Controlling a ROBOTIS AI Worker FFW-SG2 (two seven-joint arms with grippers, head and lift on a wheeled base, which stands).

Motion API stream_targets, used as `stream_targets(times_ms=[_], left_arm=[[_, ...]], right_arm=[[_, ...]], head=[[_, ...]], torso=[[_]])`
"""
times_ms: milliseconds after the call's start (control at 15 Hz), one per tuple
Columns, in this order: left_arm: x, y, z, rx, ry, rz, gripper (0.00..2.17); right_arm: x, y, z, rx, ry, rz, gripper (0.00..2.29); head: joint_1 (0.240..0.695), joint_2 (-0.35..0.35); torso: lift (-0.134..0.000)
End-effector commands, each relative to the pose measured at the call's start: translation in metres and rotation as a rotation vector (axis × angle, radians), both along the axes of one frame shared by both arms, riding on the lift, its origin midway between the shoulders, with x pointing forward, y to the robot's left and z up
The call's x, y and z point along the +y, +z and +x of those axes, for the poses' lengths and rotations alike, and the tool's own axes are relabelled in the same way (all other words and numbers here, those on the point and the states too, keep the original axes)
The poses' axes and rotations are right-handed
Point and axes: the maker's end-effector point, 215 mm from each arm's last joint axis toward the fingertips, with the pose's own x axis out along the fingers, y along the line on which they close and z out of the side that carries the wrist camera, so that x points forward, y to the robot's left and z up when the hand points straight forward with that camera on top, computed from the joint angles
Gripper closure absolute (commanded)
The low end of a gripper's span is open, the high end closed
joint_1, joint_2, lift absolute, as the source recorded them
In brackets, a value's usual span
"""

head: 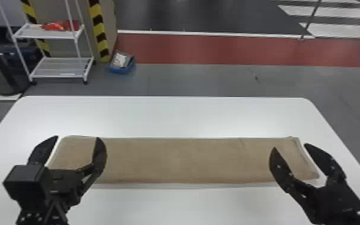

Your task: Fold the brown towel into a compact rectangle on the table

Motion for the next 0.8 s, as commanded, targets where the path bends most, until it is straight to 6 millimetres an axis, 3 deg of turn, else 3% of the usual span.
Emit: stream_targets(times_ms=[0, 333, 467, 600, 733], left_arm=[[0.011, -0.011, 0.009, 0.012, 0.013, -0.005, 0.10], [0.011, -0.021, 0.015, 0.031, -0.010, -0.030, 0.10], [0.019, -0.029, 0.018, 0.063, -0.010, -0.053, 0.12], [0.030, -0.048, 0.024, 0.142, -0.006, -0.070, 0.15], [0.043, -0.048, 0.033, 0.145, 0.012, -0.079, 0.15]], right_arm=[[0.002, -0.009, 0.003, 0.002, 0.001, -0.006, 0.18], [-0.002, -0.021, 0.006, -0.007, -0.008, -0.018, 0.19], [-0.002, -0.025, 0.009, -0.007, -0.005, -0.037, 0.37], [0.006, -0.029, 0.014, -0.006, 0.007, -0.042, 0.43], [0.025, -0.028, 0.024, -0.013, 0.042, -0.075, 0.50]], head=[[0.695, -0.047], [0.695, -0.028], [0.695, -0.031], [0.695, -0.024], [0.695, -0.006]], torso=[[-0.125], [-0.125], [-0.125], [-0.125], [-0.125]])
